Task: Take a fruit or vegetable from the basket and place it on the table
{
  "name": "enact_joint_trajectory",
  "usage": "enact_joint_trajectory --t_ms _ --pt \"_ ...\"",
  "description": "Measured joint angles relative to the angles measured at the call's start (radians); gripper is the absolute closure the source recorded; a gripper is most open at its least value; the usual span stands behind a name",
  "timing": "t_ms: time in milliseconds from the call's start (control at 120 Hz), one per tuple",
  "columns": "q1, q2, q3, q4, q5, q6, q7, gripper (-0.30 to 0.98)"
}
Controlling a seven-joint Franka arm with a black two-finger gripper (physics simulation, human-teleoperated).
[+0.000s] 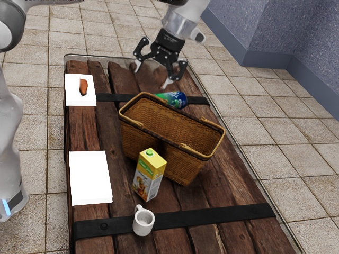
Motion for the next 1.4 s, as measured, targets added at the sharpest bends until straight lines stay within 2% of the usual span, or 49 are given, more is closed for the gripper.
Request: enact_joint_trajectory --t_ms 183,283,483,675,933,1400 --pt "-0.008 0.006 -0.002 -0.003 -0.034 0.191 -0.384 0.00" --pt "0.004 0.009 0.016 -0.002 -0.055 0.242 -0.446 0.00" --pt "-0.052 0.071 0.020 -0.016 -0.043 0.343 -0.309 0.00" --pt "-0.073 -0.062 0.010 -0.311 -0.025 0.539 -0.177 0.00" --pt "-0.010 -0.007 0.008 -0.399 -0.020 0.736 -0.028 0.00" --pt "0.014 -0.017 0.012 -0.622 -0.101 0.943 0.124 0.00"
